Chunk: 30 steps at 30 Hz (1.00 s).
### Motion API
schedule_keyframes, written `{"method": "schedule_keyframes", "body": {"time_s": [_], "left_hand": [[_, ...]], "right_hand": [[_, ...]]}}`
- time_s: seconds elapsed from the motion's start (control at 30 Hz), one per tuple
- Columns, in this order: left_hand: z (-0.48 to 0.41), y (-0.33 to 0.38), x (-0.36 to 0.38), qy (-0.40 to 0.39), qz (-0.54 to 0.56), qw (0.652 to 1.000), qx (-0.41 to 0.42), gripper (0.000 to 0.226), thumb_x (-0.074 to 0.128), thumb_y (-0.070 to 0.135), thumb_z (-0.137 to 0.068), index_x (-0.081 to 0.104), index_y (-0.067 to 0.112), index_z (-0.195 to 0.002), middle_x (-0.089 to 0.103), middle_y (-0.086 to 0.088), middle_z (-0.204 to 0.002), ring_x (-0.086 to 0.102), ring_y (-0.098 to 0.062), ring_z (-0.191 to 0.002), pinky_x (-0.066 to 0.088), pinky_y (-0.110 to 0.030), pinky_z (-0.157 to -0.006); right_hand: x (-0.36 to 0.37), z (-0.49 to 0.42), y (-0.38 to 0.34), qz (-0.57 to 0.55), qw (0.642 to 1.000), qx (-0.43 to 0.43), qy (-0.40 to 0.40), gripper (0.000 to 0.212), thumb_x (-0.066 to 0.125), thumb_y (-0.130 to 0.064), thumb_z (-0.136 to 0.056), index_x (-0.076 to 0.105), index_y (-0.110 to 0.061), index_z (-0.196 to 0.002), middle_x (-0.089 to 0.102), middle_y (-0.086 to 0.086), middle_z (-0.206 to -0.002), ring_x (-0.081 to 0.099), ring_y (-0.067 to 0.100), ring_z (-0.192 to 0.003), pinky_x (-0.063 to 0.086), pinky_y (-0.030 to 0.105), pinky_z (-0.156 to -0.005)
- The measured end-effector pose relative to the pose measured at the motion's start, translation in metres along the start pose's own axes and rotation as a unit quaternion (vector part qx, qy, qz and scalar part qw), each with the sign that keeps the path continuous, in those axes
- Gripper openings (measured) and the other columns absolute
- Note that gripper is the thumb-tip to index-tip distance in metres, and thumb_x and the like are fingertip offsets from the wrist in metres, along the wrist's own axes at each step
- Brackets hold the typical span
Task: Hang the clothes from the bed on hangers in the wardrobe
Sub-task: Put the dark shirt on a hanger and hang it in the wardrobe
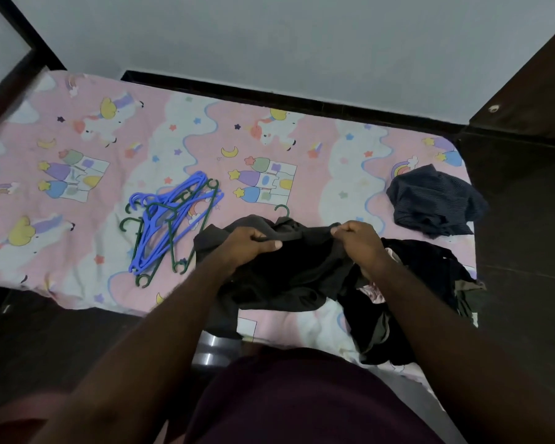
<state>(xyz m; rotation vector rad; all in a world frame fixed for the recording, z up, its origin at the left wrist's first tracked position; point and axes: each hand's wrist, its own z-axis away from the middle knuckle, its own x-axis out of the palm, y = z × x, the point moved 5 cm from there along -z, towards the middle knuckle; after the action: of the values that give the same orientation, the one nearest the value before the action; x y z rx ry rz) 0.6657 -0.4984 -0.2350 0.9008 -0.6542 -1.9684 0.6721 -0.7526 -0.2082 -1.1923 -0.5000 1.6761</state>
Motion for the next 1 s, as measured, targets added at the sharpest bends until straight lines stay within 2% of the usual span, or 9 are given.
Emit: {"method": "schedule_keyframes", "body": {"time_s": [0.1,0.17,0.27,0.33,0.43,0.57,0.7,0.83,1.0], "left_hand": [[0.018,0.017,0.010,-0.010,0.137,0.990,-0.013,0.040,0.075,0.044,-0.081,0.072,0.007,-0.094,0.074,-0.010,-0.093,0.070,-0.026,-0.091,0.056,-0.038,-0.086],[0.028,0.021,0.025,-0.016,0.211,0.977,-0.016,0.037,0.073,0.039,-0.085,0.072,0.003,-0.093,0.074,-0.014,-0.092,0.071,-0.029,-0.085,0.058,-0.039,-0.082],[0.034,0.018,0.042,0.020,0.227,0.974,-0.014,0.024,0.070,0.024,-0.089,0.072,0.000,-0.089,0.072,-0.015,-0.083,0.067,-0.024,-0.074,0.058,-0.033,-0.070],[0.035,0.014,0.051,0.043,0.229,0.973,-0.014,0.026,0.069,0.026,-0.090,0.070,0.000,-0.086,0.071,-0.021,-0.085,0.065,-0.027,-0.077,0.059,-0.043,-0.077],[0.041,0.013,0.060,0.065,0.216,0.974,-0.006,0.031,0.067,0.029,-0.091,0.065,-0.002,-0.083,0.062,-0.029,-0.080,0.057,-0.028,-0.072,0.054,-0.056,-0.078],[0.048,0.026,0.069,0.076,0.177,0.980,0.040,0.032,0.063,0.021,-0.094,0.061,-0.010,-0.085,0.058,-0.016,-0.071,0.052,-0.022,-0.065,0.050,-0.037,-0.065],[0.050,0.031,0.073,0.090,0.142,0.985,0.050,0.029,0.061,0.018,-0.095,0.063,-0.010,-0.086,0.059,-0.015,-0.071,0.052,-0.018,-0.066,0.048,-0.031,-0.063],[0.050,0.035,0.073,0.099,0.097,0.988,0.066,0.028,0.061,0.019,-0.095,0.065,-0.007,-0.087,0.064,-0.029,-0.083,0.055,-0.019,-0.067,0.052,-0.042,-0.068],[0.052,0.044,0.073,0.103,0.084,0.988,0.076,0.028,0.058,0.019,-0.097,0.064,-0.006,-0.086,0.064,-0.028,-0.085,0.055,-0.020,-0.068,0.051,-0.036,-0.068]], "right_hand": [[-0.003,0.005,-0.001,-0.112,0.991,0.017,0.070,0.023,0.064,-0.026,-0.090,0.064,-0.005,-0.081,0.061,0.004,-0.073,0.052,0.019,-0.067,0.045,0.029,-0.065],[0.012,0.013,0.007,-0.180,0.981,0.059,0.031,0.018,0.065,-0.026,-0.089,0.067,-0.012,-0.078,0.067,0.010,-0.081,0.059,0.024,-0.075,0.050,0.036,-0.074],[0.035,0.023,0.023,-0.237,0.961,0.134,-0.056,0.018,0.072,-0.031,-0.076,0.071,-0.014,-0.074,0.066,0.019,-0.083,0.057,0.029,-0.078,0.047,0.044,-0.072],[0.039,0.027,0.026,-0.256,0.951,0.153,-0.077,0.015,0.073,-0.029,-0.074,0.072,-0.014,-0.072,0.068,0.021,-0.086,0.058,0.031,-0.079,0.044,0.044,-0.074],[0.041,0.031,0.025,-0.272,0.947,0.141,-0.093,0.011,0.070,-0.016,-0.084,0.068,-0.010,-0.074,0.067,0.019,-0.083,0.061,0.030,-0.079,0.047,0.042,-0.076],[0.044,0.036,0.026,-0.266,0.951,0.106,-0.113,0.015,0.067,-0.010,-0.088,0.064,-0.005,-0.074,0.063,0.012,-0.069,0.059,0.025,-0.067,0.051,0.029,-0.061],[0.042,0.042,0.021,-0.273,0.951,0.064,-0.128,0.013,0.064,-0.006,-0.091,0.067,-0.005,-0.079,0.067,0.002,-0.063,0.062,0.011,-0.055,0.049,0.019,-0.052],[0.037,0.041,0.019,-0.219,0.970,-0.001,-0.102,0.015,0.066,-0.008,-0.091,0.068,-0.007,-0.076,0.067,0.005,-0.069,0.061,0.015,-0.064,0.052,0.026,-0.063],[0.030,0.035,0.017,-0.187,0.979,-0.048,-0.058,0.016,0.067,-0.012,-0.090,0.066,-0.001,-0.078,0.064,0.011,-0.070,0.056,0.016,-0.064,0.052,0.033,-0.065]]}}
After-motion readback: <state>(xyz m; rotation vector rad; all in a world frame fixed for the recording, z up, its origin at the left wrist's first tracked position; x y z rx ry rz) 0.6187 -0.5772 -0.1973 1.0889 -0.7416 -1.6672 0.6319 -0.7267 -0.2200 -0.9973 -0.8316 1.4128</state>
